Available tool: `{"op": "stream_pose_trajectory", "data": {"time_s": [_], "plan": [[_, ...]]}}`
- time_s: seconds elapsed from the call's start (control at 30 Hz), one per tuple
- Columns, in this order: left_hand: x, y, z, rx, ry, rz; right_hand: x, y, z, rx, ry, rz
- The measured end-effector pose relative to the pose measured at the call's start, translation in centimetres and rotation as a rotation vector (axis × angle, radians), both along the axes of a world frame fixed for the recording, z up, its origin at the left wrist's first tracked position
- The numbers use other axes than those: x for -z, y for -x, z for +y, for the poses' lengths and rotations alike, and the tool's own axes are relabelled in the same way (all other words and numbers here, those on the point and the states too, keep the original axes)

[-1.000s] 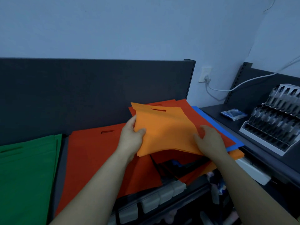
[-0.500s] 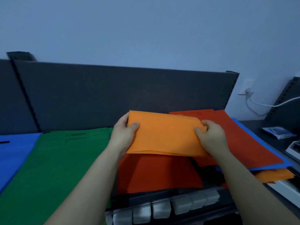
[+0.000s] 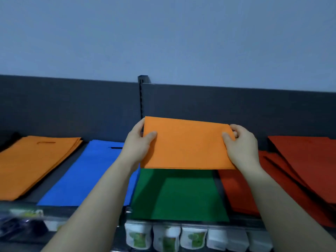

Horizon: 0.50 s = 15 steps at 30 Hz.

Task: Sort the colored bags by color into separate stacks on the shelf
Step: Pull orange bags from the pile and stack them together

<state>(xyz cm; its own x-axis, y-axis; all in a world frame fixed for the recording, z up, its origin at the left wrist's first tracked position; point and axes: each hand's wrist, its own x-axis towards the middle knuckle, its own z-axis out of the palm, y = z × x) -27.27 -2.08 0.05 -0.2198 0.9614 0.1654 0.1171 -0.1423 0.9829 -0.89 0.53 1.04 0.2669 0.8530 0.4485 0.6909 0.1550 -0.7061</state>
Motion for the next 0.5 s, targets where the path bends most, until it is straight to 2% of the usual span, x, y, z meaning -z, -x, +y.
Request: {"op": "stream_pose_trajectory", "data": {"time_s": [0.5], "plan": [[0.5,19.1,-7.2,-0.389,0.039,-0.06,-0.4,22.2,1.7,-0.372,0.016,-0.014]]}}
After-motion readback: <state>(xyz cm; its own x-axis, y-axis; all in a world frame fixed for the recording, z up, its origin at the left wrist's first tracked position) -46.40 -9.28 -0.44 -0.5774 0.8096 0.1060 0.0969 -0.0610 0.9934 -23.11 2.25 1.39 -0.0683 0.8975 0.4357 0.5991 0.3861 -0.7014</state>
